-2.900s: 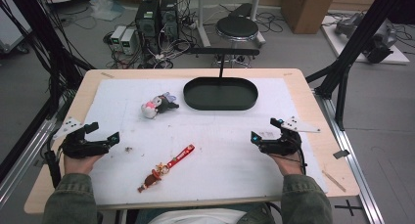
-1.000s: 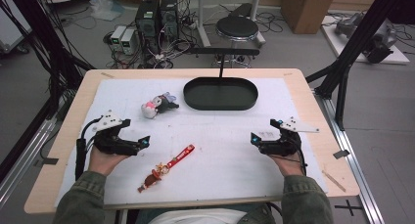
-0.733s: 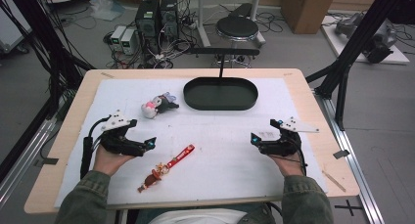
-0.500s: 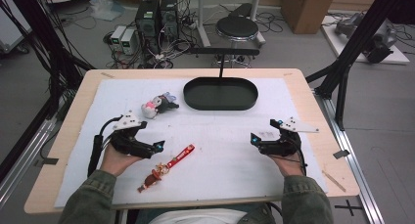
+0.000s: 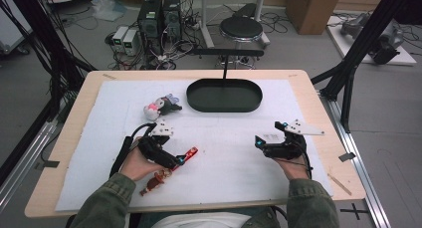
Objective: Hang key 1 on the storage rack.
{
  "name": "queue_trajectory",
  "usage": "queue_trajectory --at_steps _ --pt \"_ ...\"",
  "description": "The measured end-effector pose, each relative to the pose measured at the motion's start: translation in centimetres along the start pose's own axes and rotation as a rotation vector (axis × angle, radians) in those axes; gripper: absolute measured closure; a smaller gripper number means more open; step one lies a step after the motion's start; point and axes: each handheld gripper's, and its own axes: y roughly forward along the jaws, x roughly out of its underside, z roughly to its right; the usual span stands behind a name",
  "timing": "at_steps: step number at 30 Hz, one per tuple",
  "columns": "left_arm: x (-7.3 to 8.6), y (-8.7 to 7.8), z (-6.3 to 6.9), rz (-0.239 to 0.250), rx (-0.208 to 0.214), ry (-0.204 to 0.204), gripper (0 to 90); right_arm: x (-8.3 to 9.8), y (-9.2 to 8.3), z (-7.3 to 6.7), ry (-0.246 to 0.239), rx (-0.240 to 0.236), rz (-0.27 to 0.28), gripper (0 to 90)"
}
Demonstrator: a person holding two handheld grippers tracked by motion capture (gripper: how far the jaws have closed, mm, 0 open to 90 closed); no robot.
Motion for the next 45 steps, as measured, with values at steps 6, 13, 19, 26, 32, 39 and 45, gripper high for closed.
queue_trajectory --at_steps 6,13,19,26,32,39,45 --pt "-0.3 1.5 0.7 -0.040 0.020 0.023 5.8 0.0 0.0 0.0 0.005 -0.002 -0.001 0.5" --pt "-0.6 3.1 1.5 -0.142 0.022 0.060 7.1 0.0 0.0 0.0 -0.005 -0.005 -0.001 0.5" --pt "-0.7 4.2 1.9 -0.215 0.046 0.074 9.3 0.0 0.2 0.0 -0.005 -0.007 -0.010 0.5" --pt "-0.9 4.6 2.0 -0.218 0.021 0.072 15.8 0.1 0.2 -0.1 -0.005 -0.010 -0.015 0.5" --pt "-1.1 4.4 2.0 -0.173 -0.017 0.054 31.7 0.1 0.2 -0.1 -0.006 -0.012 -0.016 0.5" --pt "-1.0 4.8 2.4 -0.200 -0.064 0.070 50.2 0.1 0.2 -0.1 -0.006 -0.014 -0.017 0.5" --pt "-0.9 4.7 2.4 -0.200 -0.021 0.079 71.9 0.1 0.3 0.0 -0.014 -0.015 -0.016 0.5"
